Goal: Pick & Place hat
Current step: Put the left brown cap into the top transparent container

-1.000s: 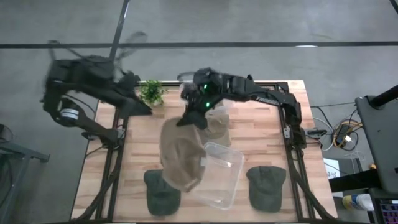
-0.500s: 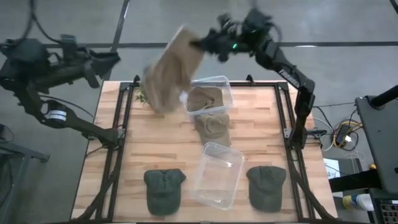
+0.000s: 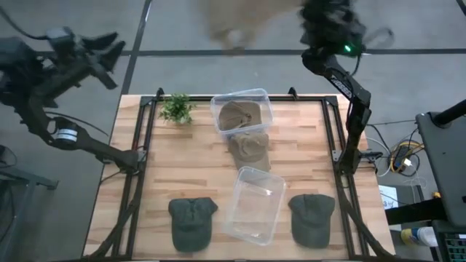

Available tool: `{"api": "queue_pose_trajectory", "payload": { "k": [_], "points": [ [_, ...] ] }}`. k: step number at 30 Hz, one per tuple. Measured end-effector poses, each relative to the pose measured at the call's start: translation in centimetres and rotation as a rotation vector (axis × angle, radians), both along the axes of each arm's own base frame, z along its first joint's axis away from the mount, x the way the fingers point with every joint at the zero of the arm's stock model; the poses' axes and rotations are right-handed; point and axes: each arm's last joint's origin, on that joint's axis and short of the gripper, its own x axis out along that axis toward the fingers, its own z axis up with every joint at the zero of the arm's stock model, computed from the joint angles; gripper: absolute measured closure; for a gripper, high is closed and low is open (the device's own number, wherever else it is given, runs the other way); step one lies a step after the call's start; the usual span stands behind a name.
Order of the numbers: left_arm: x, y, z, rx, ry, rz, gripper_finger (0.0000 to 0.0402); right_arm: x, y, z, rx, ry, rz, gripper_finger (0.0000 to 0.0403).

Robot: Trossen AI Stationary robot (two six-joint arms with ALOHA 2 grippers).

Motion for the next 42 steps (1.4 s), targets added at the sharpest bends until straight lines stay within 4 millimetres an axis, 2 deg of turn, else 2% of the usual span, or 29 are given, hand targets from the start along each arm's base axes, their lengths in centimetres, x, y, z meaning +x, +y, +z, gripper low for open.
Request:
{"api": "queue_pose_trajectory", "payload": {
  "k": [2,4,9,11,12,16,17,20,23,27,30,34,42],
  "points": [
    [0.5,0.0,0.0,0.005,0.0,-0.006,0.0246,-1.9,0.6,0.0,-0.078,-0.177,0.023,0.0394],
    [0.9,0.0,0.1,0.018,0.003,-0.006,0.0246,-2.0,0.7,-0.1,-0.036,-0.195,0.117,0.0394],
    [2.3,0.0,-0.1,0.042,0.047,-0.012,0.0246,2.2,0.2,-2.0,0.178,-0.019,0.255,0.0394],
    [2.1,0.0,-0.1,0.036,0.037,-0.012,0.0246,3.7,-0.5,-3.2,0.233,0.078,0.311,0.0394],
    [2.0,0.0,0.0,0.03,0.025,-0.008,0.0246,3.7,-1.0,-3.6,0.239,0.071,0.3,0.0394],
    [1.8,0.1,0.0,0.02,0.012,0.0,0.0246,0.8,-3.1,-3.6,0.267,-0.078,0.325,0.0394],
    [1.8,0.1,0.0,0.014,0.006,0.0,0.0246,0.4,-3.8,-3.7,0.277,-0.065,0.348,0.0394],
    [1.9,0.1,0.0,-0.021,-0.026,-0.003,0.0246,0.1,-6.0,-4.8,0.336,0.021,0.435,0.0394],
    [1.9,0.0,0.0,-0.046,-0.048,-0.009,0.0246,1.1,-8.0,-6.8,0.418,0.169,0.505,0.0394],
    [2.2,0.0,-0.2,-0.058,-0.041,-0.012,0.0246,1.2,-9.4,-8.3,0.476,0.242,0.543,0.0394],
    [2.6,0.1,-0.4,-0.061,-0.017,-0.008,0.0246,1.3,-9.6,-8.8,0.49,0.248,0.553,0.0393],
    [4.7,0.3,-1.0,-0.106,-0.025,0.015,0.0246,1.9,-8.9,-8.9,0.474,0.251,0.541,0.0393],
    [12.1,1.3,-3.1,-0.183,-0.11,0.054,0.0246,3.4,-5.0,-7.1,0.369,0.17,0.408,0.0392]
  ]
}}
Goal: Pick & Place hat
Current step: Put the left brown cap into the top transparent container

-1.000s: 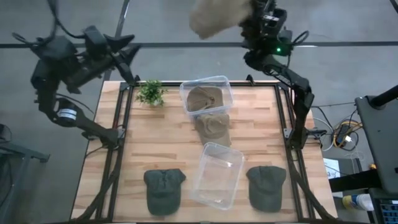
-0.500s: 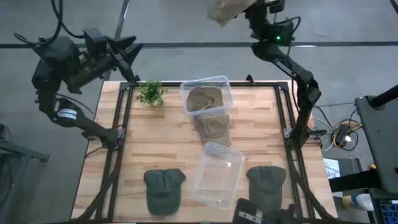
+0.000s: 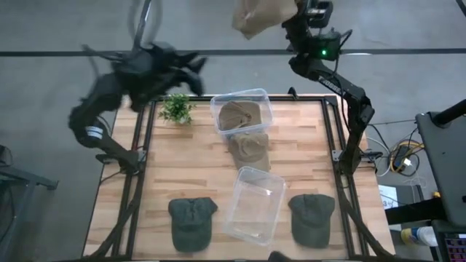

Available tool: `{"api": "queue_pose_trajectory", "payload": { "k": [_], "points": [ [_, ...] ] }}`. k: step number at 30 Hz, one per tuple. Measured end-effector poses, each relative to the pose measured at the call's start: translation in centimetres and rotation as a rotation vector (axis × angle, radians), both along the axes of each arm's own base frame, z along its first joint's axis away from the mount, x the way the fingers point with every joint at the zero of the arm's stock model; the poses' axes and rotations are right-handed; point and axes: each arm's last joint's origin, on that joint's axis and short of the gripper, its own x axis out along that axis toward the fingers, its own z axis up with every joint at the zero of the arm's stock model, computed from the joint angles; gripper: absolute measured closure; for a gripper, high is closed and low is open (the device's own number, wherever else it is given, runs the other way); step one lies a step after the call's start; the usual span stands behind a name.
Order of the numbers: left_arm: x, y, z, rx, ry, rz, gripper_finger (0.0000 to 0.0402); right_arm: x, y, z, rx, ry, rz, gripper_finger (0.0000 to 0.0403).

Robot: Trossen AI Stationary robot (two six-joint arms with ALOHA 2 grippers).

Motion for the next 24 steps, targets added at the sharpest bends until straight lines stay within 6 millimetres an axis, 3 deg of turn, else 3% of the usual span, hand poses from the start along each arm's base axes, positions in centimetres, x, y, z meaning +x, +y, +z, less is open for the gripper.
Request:
{"api": "queue_pose_trajectory", "payload": {
  "k": [4,11,24],
  "points": [
    [3.0,0.1,0.3,0.088,-0.095,-0.022,0.0246,1.1,1.4,0.3,0.008,0.019,-0.012,0.0392],
    [7.8,0.5,-0.7,0.228,-0.172,-0.03,0.0246,1.3,1.7,0.4,0.047,-0.017,-0.057,0.0392],
    [12.3,2.1,-2.0,0.385,-0.268,-0.077,0.0246,2.5,3.0,0.1,0.044,0.003,-0.026,0.0392]
  ]
}}
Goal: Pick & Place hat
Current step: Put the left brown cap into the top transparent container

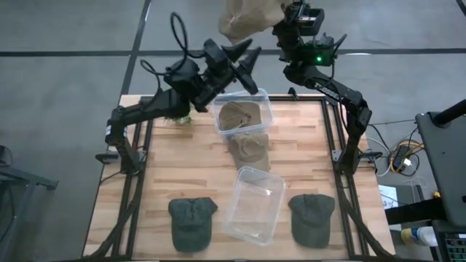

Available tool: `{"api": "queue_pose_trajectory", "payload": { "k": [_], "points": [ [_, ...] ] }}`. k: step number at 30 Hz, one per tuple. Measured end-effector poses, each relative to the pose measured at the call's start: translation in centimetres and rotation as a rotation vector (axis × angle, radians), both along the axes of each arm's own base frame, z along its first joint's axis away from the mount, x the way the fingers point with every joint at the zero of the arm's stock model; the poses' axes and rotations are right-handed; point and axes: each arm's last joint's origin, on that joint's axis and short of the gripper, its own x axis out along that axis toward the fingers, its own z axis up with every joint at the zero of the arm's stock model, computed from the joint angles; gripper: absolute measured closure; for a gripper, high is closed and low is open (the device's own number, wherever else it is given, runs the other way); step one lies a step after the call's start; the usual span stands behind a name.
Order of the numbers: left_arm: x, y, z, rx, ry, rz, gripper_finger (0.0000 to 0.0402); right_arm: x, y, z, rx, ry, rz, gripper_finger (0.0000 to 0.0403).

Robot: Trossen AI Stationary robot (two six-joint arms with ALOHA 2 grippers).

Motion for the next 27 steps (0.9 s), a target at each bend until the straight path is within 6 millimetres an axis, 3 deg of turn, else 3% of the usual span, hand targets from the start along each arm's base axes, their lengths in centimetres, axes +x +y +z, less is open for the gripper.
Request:
{"api": "queue_pose_trajectory", "payload": {
  "k": [7,20,27],
  "points": [
    [-1.1,0.0,1.5,0.074,-0.132,0.026,0.0246,0.5,0.2,-0.4,-0.011,0.028,0.009,0.0392],
    [-1.1,-0.3,1.9,0.106,-0.169,-0.111,0.0246,0.8,0.0,-0.8,-0.038,0.074,-0.015,0.0392],
    [-1.6,-0.2,2.2,0.077,-0.189,-0.078,0.0247,0.9,0.0,-0.8,-0.069,0.091,-0.04,0.0392]
  ]
}}
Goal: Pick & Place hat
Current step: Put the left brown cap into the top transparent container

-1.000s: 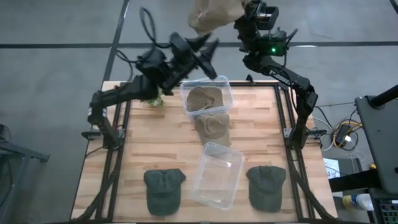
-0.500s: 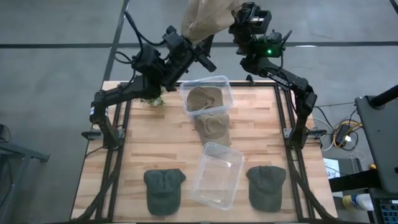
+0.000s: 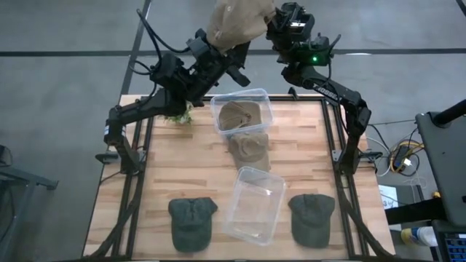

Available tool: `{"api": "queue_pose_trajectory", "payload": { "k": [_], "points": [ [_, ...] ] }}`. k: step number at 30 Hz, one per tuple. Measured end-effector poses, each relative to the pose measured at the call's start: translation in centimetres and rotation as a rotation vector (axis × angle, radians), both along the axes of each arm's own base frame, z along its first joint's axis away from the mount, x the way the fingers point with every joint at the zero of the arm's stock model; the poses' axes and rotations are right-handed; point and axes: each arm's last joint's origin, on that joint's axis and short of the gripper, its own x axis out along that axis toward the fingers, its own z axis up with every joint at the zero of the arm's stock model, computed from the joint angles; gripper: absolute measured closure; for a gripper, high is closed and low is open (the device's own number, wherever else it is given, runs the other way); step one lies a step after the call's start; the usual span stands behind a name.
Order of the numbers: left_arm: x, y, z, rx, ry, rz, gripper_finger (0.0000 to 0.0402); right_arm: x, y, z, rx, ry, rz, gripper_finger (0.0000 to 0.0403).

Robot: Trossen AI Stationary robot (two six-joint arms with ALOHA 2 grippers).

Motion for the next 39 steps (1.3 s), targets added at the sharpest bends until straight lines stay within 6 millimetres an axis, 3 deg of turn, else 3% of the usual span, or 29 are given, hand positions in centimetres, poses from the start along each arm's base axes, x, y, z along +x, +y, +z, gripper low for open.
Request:
{"api": "queue_pose_trajectory", "payload": {
  "k": [3,9,18,28,33,39],
  "points": [
    [-0.5,0.0,0.3,-0.002,-0.018,-0.022,0.0268,0.0,0.0,0.0,-0.001,0.001,-0.001,0.0392],
    [-1.8,0.4,0.9,-0.027,-0.019,-0.061,0.0383,0.3,0.2,-0.1,-0.019,0.042,0.025,0.0389],
    [-5.4,0.2,2.1,-0.123,0.019,-0.118,0.0391,0.0,0.3,-0.2,-0.208,0.153,0.103,0.035],
    [-9.6,0.5,3.0,-0.338,-0.048,-0.108,0.0392,0.4,0.8,-0.7,-0.617,0.22,-0.064,0.0275],
    [-10.0,0.8,2.3,-0.446,-0.004,-0.116,0.0392,0.4,0.4,-0.8,-0.639,0.237,-0.097,0.0267],
    [-10.9,0.5,2.6,-0.442,-0.001,-0.149,0.0392,0.1,-1.1,-1.2,-0.671,0.31,-0.13,0.0271]
  ]
}}
